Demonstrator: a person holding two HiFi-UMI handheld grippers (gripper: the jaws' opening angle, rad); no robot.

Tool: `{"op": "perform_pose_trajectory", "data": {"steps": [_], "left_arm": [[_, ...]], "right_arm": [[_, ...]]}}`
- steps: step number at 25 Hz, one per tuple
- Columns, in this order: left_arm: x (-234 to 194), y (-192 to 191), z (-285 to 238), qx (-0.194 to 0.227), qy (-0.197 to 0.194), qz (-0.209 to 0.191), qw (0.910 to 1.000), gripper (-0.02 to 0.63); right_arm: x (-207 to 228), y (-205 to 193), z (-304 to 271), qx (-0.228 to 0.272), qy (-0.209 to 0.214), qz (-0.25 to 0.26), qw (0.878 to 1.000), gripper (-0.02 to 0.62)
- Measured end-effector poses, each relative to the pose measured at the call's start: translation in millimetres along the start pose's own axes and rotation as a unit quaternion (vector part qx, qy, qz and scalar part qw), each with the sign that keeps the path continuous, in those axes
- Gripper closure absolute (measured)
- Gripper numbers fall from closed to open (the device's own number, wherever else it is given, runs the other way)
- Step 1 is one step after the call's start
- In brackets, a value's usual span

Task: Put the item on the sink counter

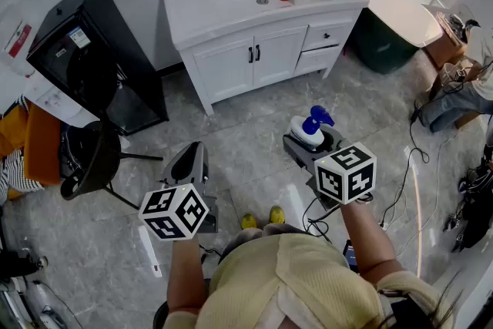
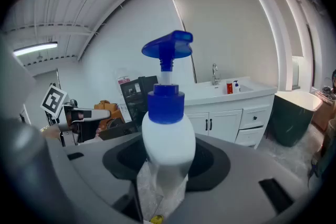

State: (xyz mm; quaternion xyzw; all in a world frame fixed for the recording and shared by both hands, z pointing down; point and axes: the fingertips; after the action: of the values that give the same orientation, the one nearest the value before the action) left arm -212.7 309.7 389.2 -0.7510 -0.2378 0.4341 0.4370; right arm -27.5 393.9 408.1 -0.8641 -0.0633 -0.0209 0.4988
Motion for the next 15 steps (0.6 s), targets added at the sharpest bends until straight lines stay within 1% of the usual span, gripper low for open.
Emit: {"op": "perform_pose_trajectory", "data": {"steps": [8,15], "left_arm": [[-0.1,-3.8,2.3,0.001,0.004,0.001,1.0,0.541],[5.6,-8.9,-2.1,-0.005,-0.001,0.0,1.0,0.541]], "right_arm": [[0.6,-3.3,4.1,0.003,0.007,-0.008,1.0,0.379],[9.1,-8.0,7.5,-0.001,0.0,-0.009,1.0,0.379]]}}
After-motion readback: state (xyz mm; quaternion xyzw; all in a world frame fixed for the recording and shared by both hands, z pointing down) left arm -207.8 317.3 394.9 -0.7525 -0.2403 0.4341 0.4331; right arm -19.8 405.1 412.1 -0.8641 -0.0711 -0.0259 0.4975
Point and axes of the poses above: the fingertips, and each gripper's own axes: z backward along the fingers, x to its right, y out of its top, and after that the axes turned 12 degrees about -y, right-handed
